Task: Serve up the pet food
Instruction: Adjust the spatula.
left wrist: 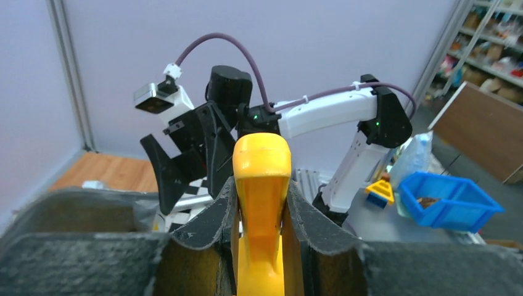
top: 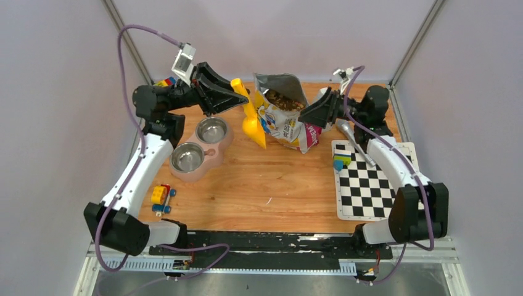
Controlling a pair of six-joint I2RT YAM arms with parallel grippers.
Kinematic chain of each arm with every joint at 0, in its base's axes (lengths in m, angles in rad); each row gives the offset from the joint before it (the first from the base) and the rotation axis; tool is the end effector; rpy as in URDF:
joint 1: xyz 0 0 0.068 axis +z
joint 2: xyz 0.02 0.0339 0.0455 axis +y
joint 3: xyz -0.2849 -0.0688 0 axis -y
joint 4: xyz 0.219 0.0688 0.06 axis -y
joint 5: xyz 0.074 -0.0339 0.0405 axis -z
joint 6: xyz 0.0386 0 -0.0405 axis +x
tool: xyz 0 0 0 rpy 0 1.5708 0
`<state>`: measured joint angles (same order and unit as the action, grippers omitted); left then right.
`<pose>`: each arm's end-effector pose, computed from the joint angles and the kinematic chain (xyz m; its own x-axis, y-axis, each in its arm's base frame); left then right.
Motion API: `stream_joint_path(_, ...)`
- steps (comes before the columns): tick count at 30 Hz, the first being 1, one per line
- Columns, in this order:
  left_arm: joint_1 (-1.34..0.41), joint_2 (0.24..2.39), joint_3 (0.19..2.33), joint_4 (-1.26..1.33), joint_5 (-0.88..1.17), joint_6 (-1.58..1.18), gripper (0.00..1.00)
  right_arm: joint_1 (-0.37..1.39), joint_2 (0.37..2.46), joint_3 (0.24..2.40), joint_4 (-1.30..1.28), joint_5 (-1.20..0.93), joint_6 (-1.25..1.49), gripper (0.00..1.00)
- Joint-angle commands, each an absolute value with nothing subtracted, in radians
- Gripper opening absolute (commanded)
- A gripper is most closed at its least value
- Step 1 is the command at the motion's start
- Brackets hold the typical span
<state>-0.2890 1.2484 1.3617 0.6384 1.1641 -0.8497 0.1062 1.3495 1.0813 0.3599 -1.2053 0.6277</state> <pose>0.1871 -0.0926 0.5291 -0.1356 -0.2697 -0.9534 0.9907 -0.0221 -0.1346 0.2666 0.0647 0.3993 -0.4917 0.1587 -0.8562 -0.8326 0.2022 0.5156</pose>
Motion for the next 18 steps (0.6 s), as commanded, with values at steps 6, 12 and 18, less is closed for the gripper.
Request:
stream_joint_path(6,-0.274,1.248,1.207,1.394,1.094,-1.210,0.00,0.270,1.387,0.944,0.899,-1.058,1.263,0.91)
stream_joint_path(12,-0.273,1.241,1.177,1.454,1.109,-1.202,0.00,0.340,1.379,0.905,0.865,-0.989,1.382,0.82)
stream_joint_path(18,-0.267,1.234,1.168,1.492,1.110,-1.215,0.00,0.373,1.381,0.872,0.914,-0.970,1.442,0.79)
